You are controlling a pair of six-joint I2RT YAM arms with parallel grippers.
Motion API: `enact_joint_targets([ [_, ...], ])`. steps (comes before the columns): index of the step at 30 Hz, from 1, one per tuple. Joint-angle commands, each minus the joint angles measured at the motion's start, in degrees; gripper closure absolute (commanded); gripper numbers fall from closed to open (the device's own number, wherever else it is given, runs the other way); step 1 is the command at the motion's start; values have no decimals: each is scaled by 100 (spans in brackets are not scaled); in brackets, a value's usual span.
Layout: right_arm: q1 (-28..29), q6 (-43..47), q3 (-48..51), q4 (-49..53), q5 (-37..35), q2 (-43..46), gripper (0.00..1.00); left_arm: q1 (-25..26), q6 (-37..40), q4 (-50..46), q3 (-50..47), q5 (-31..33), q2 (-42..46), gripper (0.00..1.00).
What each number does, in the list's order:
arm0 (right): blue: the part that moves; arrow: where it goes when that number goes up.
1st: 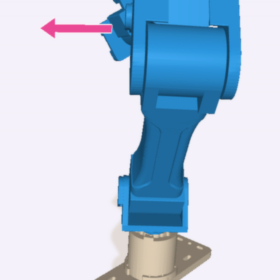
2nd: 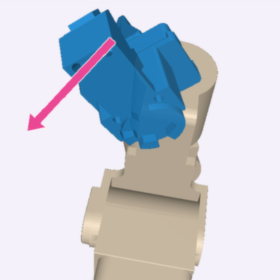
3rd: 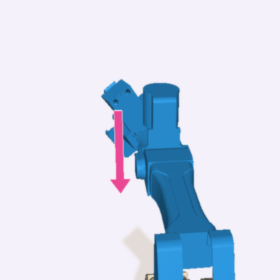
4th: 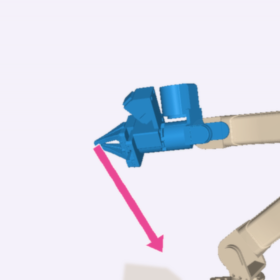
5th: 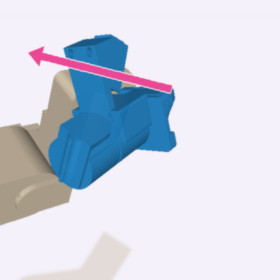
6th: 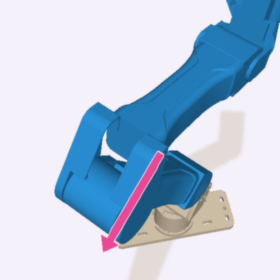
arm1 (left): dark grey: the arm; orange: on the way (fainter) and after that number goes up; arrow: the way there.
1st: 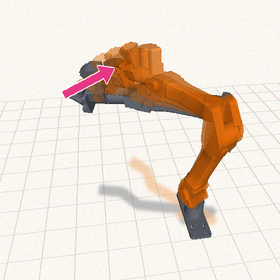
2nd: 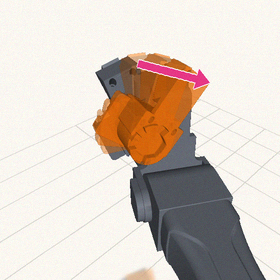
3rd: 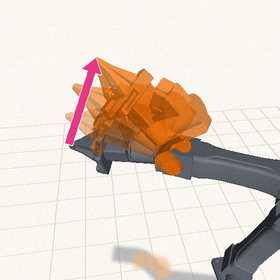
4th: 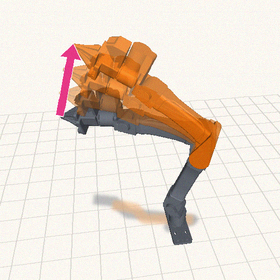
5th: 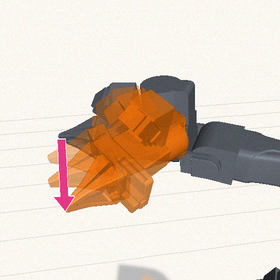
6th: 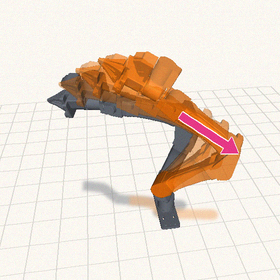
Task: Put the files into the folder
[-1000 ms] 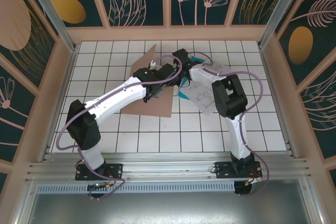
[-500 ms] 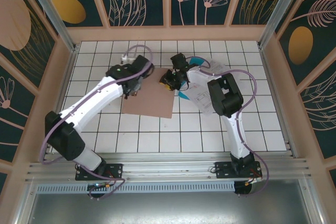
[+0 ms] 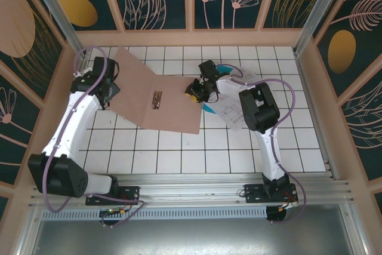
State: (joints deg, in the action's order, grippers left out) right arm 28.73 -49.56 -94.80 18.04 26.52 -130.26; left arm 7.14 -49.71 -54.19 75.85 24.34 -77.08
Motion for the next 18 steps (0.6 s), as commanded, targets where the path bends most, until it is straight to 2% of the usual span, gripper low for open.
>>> enact_joint_targets([
  [1,-117,213,-49,594,-256,-105,64,-36,-595,-123,198,-270,153,24],
  [5,-113,372,-371,771,-279,-85,64,-46,-841,-322,474,-76,275,20],
  [9,-109,451,-558,824,-216,-21,63,-54,-772,-334,702,-360,203,21],
  [13,-95,636,-846,849,-157,90,59,-46,-437,4,631,-1177,-38,28],
  [18,-182,787,-974,921,-291,458,56,7,94,778,242,-2716,-602,41],
])
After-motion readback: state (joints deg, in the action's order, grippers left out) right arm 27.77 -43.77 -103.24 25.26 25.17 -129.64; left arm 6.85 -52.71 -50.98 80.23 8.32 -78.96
